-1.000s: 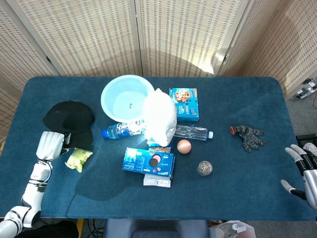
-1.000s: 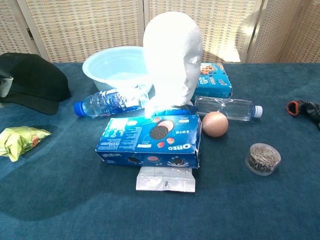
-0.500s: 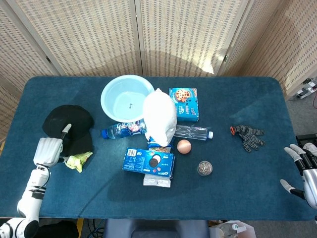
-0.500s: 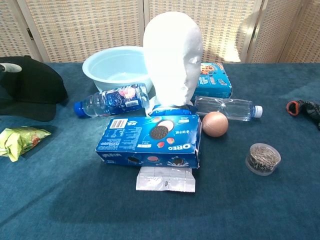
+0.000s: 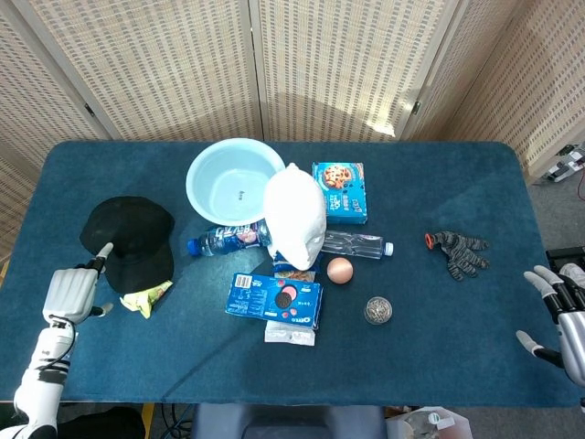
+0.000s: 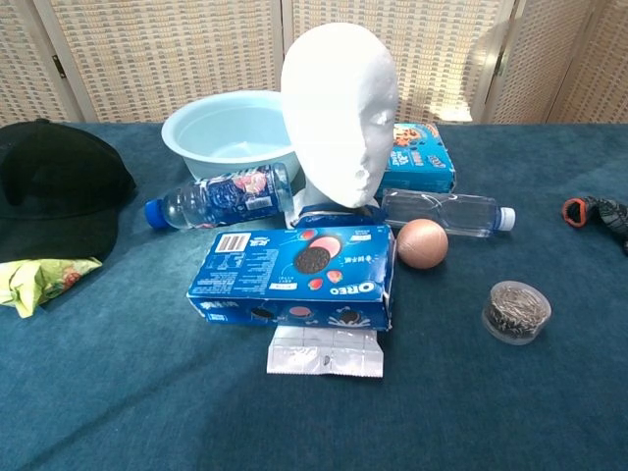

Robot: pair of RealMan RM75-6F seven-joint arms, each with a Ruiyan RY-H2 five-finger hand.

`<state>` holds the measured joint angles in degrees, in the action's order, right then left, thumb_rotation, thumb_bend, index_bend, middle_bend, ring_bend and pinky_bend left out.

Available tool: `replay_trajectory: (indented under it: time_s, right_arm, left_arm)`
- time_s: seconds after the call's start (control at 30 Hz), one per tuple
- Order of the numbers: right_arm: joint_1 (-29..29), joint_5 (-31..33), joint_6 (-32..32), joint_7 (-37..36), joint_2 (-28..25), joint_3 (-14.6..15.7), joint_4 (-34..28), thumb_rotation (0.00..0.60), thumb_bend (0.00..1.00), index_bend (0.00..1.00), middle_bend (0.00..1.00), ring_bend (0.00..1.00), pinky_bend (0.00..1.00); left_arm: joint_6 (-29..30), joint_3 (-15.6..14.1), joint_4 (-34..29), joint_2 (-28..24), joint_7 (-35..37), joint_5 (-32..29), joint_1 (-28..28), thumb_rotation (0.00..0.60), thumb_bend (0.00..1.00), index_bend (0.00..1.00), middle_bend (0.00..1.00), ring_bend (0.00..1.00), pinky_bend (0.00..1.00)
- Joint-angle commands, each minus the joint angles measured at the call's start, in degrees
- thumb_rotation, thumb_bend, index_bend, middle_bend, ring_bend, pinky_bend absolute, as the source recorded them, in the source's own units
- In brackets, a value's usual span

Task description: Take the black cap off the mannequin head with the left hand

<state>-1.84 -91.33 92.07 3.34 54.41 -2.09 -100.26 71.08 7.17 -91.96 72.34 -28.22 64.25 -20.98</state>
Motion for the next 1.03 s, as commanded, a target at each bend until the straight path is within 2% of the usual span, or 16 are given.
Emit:
replay_trajectory:
  time_s: [0.03, 0.2, 0.27, 0.6, 1.03]
  right_arm:
    - [-0.1, 0.0, 0.0, 0.0, 0.0, 0.0, 0.0, 0.600, 0.07, 0.18, 0.16, 0.15, 0.28]
    - [0.0, -0.1, -0.1, 0.4, -0.1, 0.2, -0.1, 0.600, 0.07, 0.18, 0.16, 0.15, 0.28]
    - [0.1, -0.2, -0.3, 0.5, -0.2, 0.2, -0.1, 0.600, 0.07, 0.18, 0.16, 0.15, 0.28]
    - [1.1, -1.2, -2.0, 0.7, -0.5, 0.7, 0.1, 0.600, 0.07, 0.18, 0.18, 0.15, 0.28]
    - [3.6, -4.1, -6.1, -0.7, 1.5, 2.2, 2.2, 0.600, 0.07, 0.18, 0.19, 0.15, 0.28]
  left_arm:
    - [1.8, 0.2, -1.2, -0.9, 1.2, 0.4, 1.0, 0.600, 0.06, 0.00, 0.31, 0.39, 0.75]
    - [6.5, 0.1, -1.4, -1.6, 6.1, 4.6, 3.2, 0.600, 0.06, 0.00, 0.28, 0.34, 0.60]
    - [8.4, -0.1, -1.3, -1.8, 7.6, 5.9, 4.2, 0.600, 0.06, 0.00, 0.27, 0.33, 0.58]
    - [12.8, -2.3, -4.9, -5.5, 9.6, 7.0, 9.4, 0.600, 0.07, 0.00, 0.25, 0.31, 0.50]
    - [17.9, -4.8, -8.2, -7.1, 11.4, 11.4, 14.5, 0.600, 0.06, 0.00, 0.25, 0.31, 0.47]
